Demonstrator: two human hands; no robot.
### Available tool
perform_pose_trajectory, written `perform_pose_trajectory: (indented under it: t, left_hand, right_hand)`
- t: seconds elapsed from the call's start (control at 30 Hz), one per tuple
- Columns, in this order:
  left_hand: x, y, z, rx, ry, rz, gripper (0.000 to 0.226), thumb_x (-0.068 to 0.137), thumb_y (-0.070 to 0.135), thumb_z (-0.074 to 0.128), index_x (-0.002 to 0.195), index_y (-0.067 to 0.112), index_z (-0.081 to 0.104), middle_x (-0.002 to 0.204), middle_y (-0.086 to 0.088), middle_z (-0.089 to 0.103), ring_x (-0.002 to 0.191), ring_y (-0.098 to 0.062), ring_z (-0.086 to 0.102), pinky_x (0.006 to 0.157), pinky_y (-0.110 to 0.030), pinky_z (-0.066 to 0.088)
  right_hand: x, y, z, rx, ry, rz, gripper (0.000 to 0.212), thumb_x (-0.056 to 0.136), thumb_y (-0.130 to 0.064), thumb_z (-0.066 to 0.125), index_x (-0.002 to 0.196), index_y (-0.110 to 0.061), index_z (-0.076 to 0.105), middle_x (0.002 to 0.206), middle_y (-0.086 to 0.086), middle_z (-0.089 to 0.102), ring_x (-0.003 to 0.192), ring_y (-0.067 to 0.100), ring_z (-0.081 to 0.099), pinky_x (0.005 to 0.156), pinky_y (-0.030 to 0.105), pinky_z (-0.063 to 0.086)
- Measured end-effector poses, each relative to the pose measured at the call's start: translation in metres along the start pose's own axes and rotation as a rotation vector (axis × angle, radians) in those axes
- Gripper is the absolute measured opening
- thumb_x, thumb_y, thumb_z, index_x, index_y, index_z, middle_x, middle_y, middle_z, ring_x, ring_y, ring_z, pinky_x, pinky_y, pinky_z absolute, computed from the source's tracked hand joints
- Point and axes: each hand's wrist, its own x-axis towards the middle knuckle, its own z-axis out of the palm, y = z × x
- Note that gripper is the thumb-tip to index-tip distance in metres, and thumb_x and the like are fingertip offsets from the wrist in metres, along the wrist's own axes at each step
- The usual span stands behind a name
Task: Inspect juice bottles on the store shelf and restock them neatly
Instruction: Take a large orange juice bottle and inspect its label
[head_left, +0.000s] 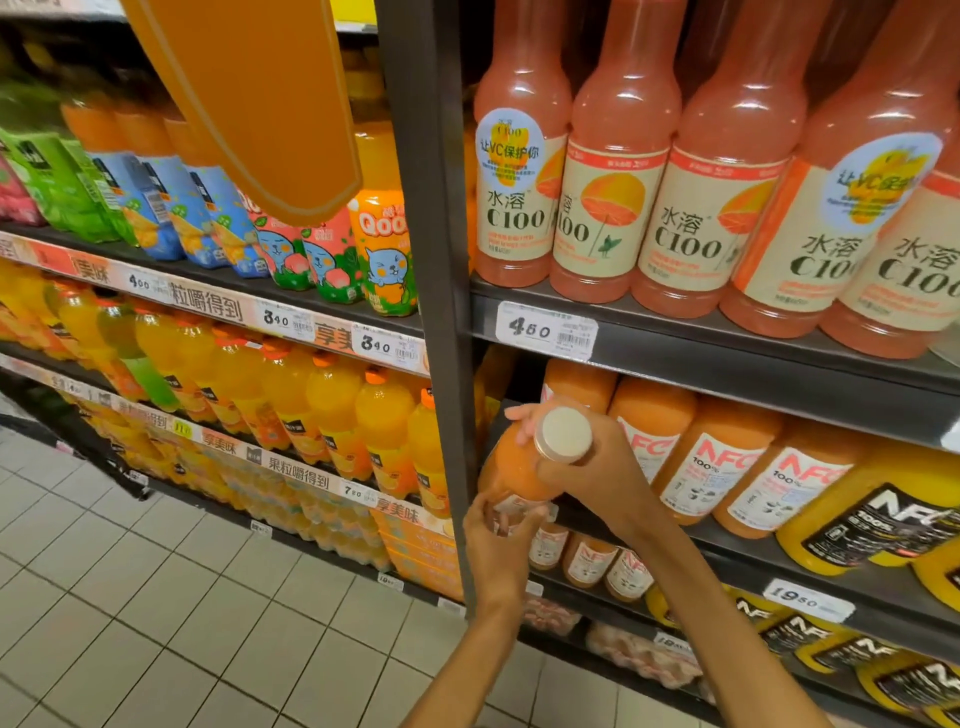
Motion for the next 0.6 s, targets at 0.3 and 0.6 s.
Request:
perform_pose_trajectory:
  t: [0.3, 0.6]
  left_hand:
    - [0.012, 0.018, 0.016, -0.120, 0.066, -0.092, 0.074, 0.079, 0.016, 0.074, 0.140, 0.001, 0.035, 0.139, -0.013, 0.046, 0.129, -0.022, 0.044, 0.107, -0.037, 0.039]
    - [0.009, 0.021, 0.024, -0.048, 0.044, -0.064, 0.062, 0.081, 0.023, 0.072, 0.134, 0.008, 0.044, 0.132, -0.014, 0.052, 0.120, -0.026, 0.053, 0.103, -0.045, 0.043]
  right_hand:
    - [0.044, 0.001, 0.011, -0.033, 0.028, 0.092, 0.045, 0.082, -0.001, 0.069, 0.114, -0.027, 0.053, 0.118, -0.011, 0.061, 0.114, 0.004, 0.056, 0.092, 0.015, 0.043]
    - [0.049, -0.002, 0.014, -0.039, 0.023, 0.125, 0.051, 0.082, -0.009, 0.071, 0.109, -0.043, 0.045, 0.123, -0.015, 0.052, 0.117, 0.003, 0.050, 0.098, 0.020, 0.040]
